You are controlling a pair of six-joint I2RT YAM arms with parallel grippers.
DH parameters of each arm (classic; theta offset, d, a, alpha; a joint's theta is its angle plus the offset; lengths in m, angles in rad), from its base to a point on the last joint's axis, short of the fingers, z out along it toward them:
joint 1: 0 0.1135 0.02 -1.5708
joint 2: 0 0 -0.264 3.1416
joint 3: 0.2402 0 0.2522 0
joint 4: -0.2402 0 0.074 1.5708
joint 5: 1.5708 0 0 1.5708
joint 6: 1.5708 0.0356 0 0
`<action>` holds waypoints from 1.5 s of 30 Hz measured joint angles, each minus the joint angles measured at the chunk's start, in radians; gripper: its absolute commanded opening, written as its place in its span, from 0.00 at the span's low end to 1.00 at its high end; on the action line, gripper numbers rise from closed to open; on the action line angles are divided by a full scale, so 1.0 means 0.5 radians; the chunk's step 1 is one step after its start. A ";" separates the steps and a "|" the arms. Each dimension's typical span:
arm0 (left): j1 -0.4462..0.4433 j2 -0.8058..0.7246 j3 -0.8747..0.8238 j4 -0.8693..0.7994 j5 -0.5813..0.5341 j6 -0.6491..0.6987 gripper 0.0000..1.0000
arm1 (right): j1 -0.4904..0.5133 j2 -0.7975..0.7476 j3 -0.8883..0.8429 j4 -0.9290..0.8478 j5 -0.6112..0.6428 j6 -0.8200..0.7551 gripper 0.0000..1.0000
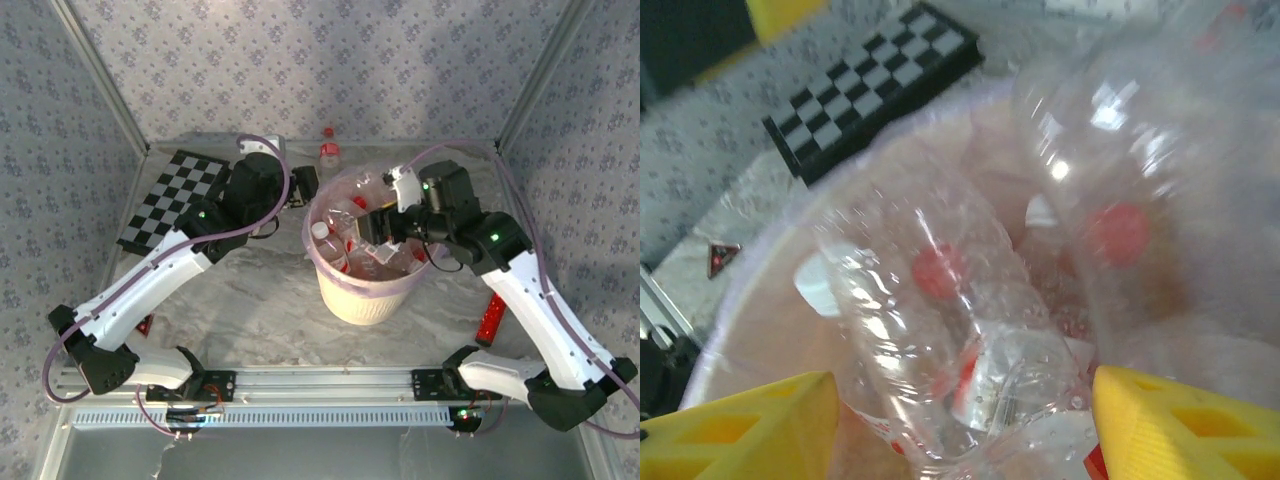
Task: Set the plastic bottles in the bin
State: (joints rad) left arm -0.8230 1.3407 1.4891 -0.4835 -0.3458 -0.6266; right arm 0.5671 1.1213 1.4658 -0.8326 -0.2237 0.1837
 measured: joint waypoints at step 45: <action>1.182 -0.682 -0.308 -0.497 0.774 0.158 0.71 | 0.046 0.513 -0.199 0.420 -0.178 0.729 0.48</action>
State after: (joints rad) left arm -0.2321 0.9997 1.3350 -0.7322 0.0410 -0.5476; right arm 0.5900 1.3777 1.3663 -0.6228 -0.3126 0.5480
